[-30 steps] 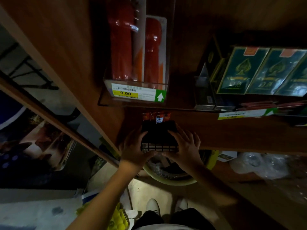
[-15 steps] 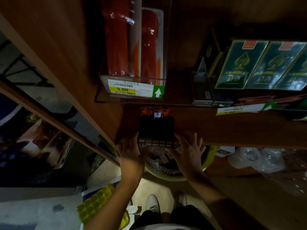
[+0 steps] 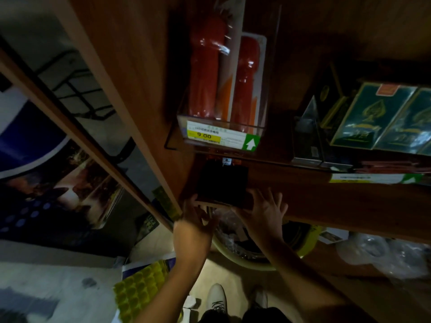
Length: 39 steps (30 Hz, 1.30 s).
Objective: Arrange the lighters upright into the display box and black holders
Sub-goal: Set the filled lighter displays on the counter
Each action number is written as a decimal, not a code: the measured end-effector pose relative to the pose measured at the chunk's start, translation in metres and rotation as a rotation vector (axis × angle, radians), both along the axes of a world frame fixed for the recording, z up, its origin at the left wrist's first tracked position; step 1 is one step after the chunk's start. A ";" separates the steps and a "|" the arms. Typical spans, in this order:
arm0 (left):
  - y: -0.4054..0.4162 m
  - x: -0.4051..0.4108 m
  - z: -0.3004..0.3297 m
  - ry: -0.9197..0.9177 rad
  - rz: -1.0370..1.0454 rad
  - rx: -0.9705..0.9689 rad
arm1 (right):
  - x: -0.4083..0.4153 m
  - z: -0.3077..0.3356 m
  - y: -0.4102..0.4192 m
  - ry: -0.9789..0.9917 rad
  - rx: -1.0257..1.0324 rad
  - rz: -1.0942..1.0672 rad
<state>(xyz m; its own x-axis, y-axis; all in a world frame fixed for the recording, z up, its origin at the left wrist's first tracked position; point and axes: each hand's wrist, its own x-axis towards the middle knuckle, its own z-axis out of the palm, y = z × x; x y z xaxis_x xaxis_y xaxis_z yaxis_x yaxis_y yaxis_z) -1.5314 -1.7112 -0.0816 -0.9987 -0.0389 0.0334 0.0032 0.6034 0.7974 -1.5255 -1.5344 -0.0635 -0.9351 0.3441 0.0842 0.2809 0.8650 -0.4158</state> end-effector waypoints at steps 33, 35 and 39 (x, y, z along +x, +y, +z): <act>0.286 0.178 0.020 0.279 -1.374 -0.864 | 0.367 0.021 0.220 -0.320 0.127 -0.382; 0.335 0.219 0.022 0.356 -1.421 -0.845 | 0.420 0.022 0.250 -0.319 0.159 -0.472; 0.428 0.309 0.035 0.354 -1.544 -0.831 | 0.520 0.030 0.304 -0.317 0.126 -0.693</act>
<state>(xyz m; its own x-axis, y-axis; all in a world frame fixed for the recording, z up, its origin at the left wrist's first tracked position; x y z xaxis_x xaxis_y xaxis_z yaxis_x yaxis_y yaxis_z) -1.2227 -1.2835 -0.0464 -0.0520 0.9680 -0.2454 0.9841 0.0914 0.1521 -1.0055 -1.2306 -0.0340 -0.4958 0.8652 -0.0748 0.8646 0.4838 -0.1355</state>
